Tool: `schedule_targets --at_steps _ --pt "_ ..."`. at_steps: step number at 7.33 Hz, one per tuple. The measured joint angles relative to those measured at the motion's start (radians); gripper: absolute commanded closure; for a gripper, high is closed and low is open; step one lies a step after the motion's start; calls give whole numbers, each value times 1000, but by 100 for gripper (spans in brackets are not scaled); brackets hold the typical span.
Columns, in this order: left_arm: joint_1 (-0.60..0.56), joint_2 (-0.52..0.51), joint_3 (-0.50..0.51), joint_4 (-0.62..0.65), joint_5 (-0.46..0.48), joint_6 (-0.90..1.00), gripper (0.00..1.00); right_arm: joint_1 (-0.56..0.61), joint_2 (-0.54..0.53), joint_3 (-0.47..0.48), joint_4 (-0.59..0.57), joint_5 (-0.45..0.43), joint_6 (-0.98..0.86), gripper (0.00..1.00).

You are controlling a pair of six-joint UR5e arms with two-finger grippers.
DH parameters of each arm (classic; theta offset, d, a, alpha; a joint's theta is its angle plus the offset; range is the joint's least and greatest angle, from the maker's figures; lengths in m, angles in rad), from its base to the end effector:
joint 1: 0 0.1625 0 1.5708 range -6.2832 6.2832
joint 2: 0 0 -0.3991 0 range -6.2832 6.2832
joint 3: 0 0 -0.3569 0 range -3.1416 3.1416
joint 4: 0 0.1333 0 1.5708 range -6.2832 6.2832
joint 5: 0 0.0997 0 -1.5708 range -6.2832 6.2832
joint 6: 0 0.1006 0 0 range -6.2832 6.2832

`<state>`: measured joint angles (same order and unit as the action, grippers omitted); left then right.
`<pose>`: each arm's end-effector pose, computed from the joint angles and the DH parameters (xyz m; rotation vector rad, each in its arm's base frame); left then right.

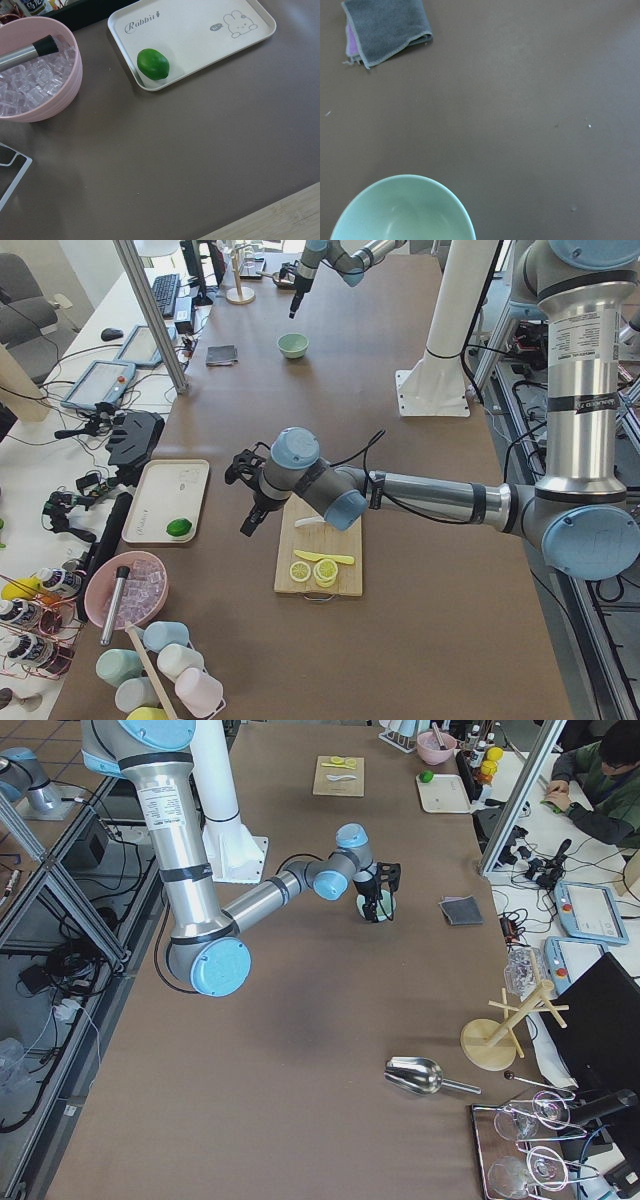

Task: Place spoon in bowl
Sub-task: 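Reach the right gripper to the pale green bowl and grip its rim, then drag the green bowl with the right gripper toward the table center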

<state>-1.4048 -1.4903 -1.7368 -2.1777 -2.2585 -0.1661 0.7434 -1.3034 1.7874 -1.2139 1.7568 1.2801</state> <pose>0.0058 -0.4552 0.5260 0.5463 0.7603 0.2378 -0.3357 -0.4645 0.3730 0.2638 -0.8195 0.3464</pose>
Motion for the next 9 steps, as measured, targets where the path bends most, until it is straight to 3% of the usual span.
schedule_targets --at_steps 2,3,4,6,9 --pt "1 0 0 -1 0 0 2 -84 6 -20 0 -100 75 53" --pt "1 1 0 -1 0 -1 2 -114 6 -30 0 -139 102 89" --pt "2 1 0 -1 -1 -1 2 -134 6 -39 0 -164 125 100" --pt "2 1 0 -1 -2 -1 2 -156 19 -41 0 -181 156 100" --pt "3 1 -1 -1 -4 -1 2 -182 145 -43 -15 -182 262 100"
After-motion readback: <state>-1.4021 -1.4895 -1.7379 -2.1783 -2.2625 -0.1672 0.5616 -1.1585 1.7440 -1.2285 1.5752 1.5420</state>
